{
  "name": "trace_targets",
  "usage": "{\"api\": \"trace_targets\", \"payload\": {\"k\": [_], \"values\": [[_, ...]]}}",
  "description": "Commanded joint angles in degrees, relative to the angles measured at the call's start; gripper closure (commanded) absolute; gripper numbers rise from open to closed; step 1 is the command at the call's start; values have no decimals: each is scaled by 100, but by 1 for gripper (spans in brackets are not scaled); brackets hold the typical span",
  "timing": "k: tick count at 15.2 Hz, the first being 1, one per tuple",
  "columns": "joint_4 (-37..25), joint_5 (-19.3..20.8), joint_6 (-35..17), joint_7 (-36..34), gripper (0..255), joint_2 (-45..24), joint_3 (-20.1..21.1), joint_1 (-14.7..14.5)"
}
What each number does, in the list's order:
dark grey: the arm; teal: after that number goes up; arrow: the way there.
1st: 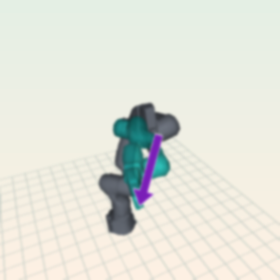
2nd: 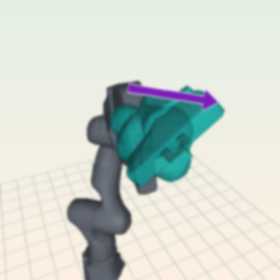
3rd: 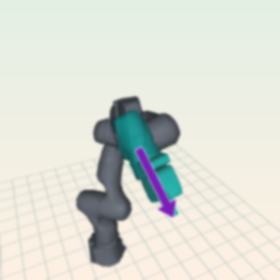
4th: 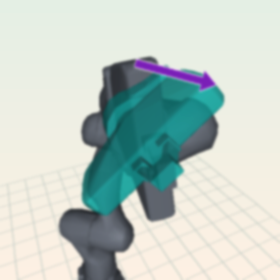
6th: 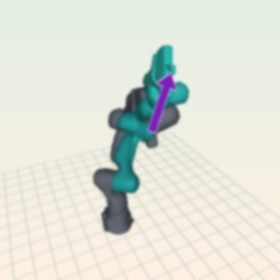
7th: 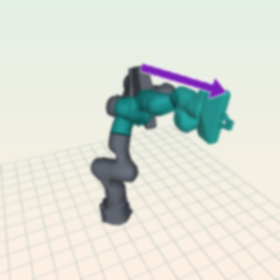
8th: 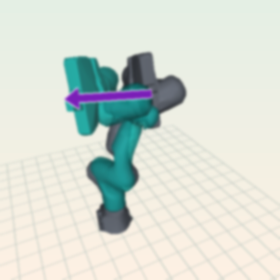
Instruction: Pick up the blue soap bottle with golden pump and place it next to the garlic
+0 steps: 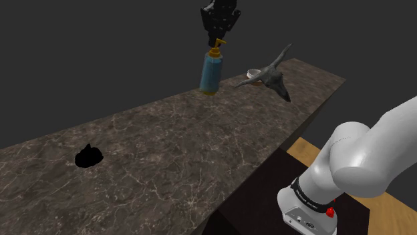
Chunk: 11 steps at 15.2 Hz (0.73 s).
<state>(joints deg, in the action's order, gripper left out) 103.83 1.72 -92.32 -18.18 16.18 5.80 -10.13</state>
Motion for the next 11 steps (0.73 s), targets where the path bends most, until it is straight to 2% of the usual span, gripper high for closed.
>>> {"api": "trace_targets", "payload": {"k": [1, 11], "values": [[-223, -11, 37, -305, 255, -199, 202, -99], [-1810, 275, 319, -1679, 255, -1614, 1049, -628]]}}
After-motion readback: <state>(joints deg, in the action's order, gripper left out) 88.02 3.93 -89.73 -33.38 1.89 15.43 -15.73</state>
